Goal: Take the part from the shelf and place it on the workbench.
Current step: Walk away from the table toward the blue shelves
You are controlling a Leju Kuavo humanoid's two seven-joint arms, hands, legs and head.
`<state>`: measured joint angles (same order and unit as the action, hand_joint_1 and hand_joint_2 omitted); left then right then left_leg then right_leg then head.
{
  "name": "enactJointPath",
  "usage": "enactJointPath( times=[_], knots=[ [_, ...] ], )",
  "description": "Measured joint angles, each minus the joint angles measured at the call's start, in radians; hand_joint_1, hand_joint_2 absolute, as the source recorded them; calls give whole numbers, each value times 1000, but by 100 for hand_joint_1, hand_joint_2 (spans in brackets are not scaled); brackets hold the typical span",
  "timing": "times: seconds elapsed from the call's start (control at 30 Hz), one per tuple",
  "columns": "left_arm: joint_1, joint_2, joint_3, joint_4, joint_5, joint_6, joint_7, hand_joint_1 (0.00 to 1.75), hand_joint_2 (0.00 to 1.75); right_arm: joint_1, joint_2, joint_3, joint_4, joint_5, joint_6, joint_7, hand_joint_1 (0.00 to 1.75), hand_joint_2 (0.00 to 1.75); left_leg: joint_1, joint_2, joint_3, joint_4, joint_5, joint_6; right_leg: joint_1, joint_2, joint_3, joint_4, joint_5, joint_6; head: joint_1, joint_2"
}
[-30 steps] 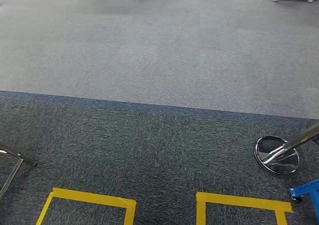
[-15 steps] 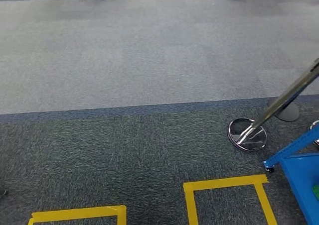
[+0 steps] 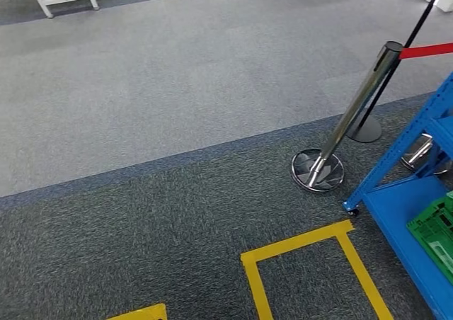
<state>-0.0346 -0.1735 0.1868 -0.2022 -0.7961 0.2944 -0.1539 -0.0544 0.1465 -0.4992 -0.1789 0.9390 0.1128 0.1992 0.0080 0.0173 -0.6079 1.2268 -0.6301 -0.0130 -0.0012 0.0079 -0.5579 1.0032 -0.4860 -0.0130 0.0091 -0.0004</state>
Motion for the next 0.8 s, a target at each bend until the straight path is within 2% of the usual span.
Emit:
enactJointPath(
  times=[0.03,0.07,0.1,0.13,0.17,0.2,0.23,0.27,0.33,0.37,0.4,0.47,0.5,0.53,0.57,0.6,0.63,0.67,0.7,0.73,0.77,0.8],
  knots=[
    [1,0,1,0,2,0,1,0,0,0,0,0,0,2,0,0,0,0,-1,-5,-22,42,-6,2,3,16,1,0,0,-2,0,0],
    [2,0,3,0,4,-1,1,0,0,1,0,0,0,4,1,0,0,0,-1,-8,-31,51,7,6,5,33,2,1,0,-3,0,0],
    [2,0,4,0,6,-1,2,0,0,2,0,0,0,5,1,0,0,0,-2,-15,-22,20,39,11,6,50,4,1,0,-3,0,0],
    [2,0,6,0,7,-1,2,0,0,3,-1,0,0,6,2,0,0,0,-3,-31,-2,-39,81,17,7,65,6,1,0,-3,0,0],
    [2,0,8,0,8,-1,2,0,0,2,0,0,0,7,2,1,0,0,-4,-59,22,-102,115,24,7,78,6,2,0,-2,0,0],
    [1,0,11,0,10,-1,1,0,0,1,0,0,0,8,3,2,0,0,-4,-83,43,-159,138,30,7,92,3,4,0,0,0,0],
    [0,0,14,0,11,-1,-1,0,0,1,0,0,0,8,3,3,0,0,-5,-101,56,-194,146,32,5,104,-1,4,2,4,-1,0],
    [-1,0,16,0,12,-2,-5,0,0,1,1,0,0,9,4,4,0,0,-6,-107,61,-210,143,34,3,116,-6,5,4,9,-1,0],
    [-4,-2,18,0,12,-4,-14,0,0,4,1,0,0,12,6,4,0,0,-6,-86,66,-225,147,35,-1,132,-20,3,7,21,-2,0],
    [-5,-4,19,0,12,-5,-18,0,0,5,0,0,0,13,7,4,0,0,-4,-74,69,-235,151,37,0,118,-27,10,0,26,0,0],
    [-6,-6,20,0,12,-7,-20,0,0,4,0,0,0,14,7,4,0,0,-3,-58,72,-245,155,41,1,92,-43,36,-20,30,3,0],
    [-5,-10,22,0,12,-9,-23,0,0,1,0,0,0,16,7,4,0,0,-3,-27,75,-254,158,46,0,29,-95,141,-84,41,8,0],
    [-4,-10,22,0,11,-11,-23,0,0,0,-1,0,0,17,7,4,0,0,-4,-9,75,-254,157,48,-2,13,-127,207,-116,47,9,0],
    [-3,-9,23,0,10,-13,-24,0,0,-1,-2,0,0,19,7,4,0,0,-4,8,75,-253,155,48,-5,6,-149,254,-131,53,9,0],
    [-3,-9,23,0,8,-16,-24,0,0,0,-2,0,0,21,6,4,0,0,-4,24,76,-253,154,46,-9,0,-154,269,-128,59,9,0],
    [-4,-8,24,0,7,-19,-26,0,0,2,-4,0,-1,23,6,4,0,0,-2,38,77,-252,152,44,-13,-6,-137,243,-107,64,9,0],
    [-5,-9,24,0,6,-21,-29,0,0,3,-5,0,-1,25,6,3,0,0,-1,50,78,-249,149,39,-16,-21,-100,178,-72,69,9,0],
    [-5,-8,24,0,5,-22,-31,0,0,3,-6,0,-2,26,6,3,0,0,-1,60,80,-245,145,33,-17,-48,-60,106,-45,71,10,0],
    [-5,-8,24,0,5,-22,-33,0,0,2,-7,0,-3,27,7,2,0,0,-3,70,81,-239,139,26,-18,-69,-26,47,-25,69,10,0],
    [-5,-8,24,0,5,-22,-33,0,0,1,-8,0,-4,28,8,1,0,0,-5,78,83,-235,135,20,-17,-85,-4,11,-15,63,9,0],
    [-6,-7,24,0,5,-22,-33,0,0,0,-8,0,-4,29,9,1,0,0,-7,85,85,-232,133,15,-15,-89,1,3,-16,55,9,0],
    [-7,-7,24,0,5,-22,-33,0,0,-1,-8,0,-4,30,10,0,0,0,-7,94,89,-232,131,12,-14,-77,-1,4,-15,46,7,0]
  ],
)
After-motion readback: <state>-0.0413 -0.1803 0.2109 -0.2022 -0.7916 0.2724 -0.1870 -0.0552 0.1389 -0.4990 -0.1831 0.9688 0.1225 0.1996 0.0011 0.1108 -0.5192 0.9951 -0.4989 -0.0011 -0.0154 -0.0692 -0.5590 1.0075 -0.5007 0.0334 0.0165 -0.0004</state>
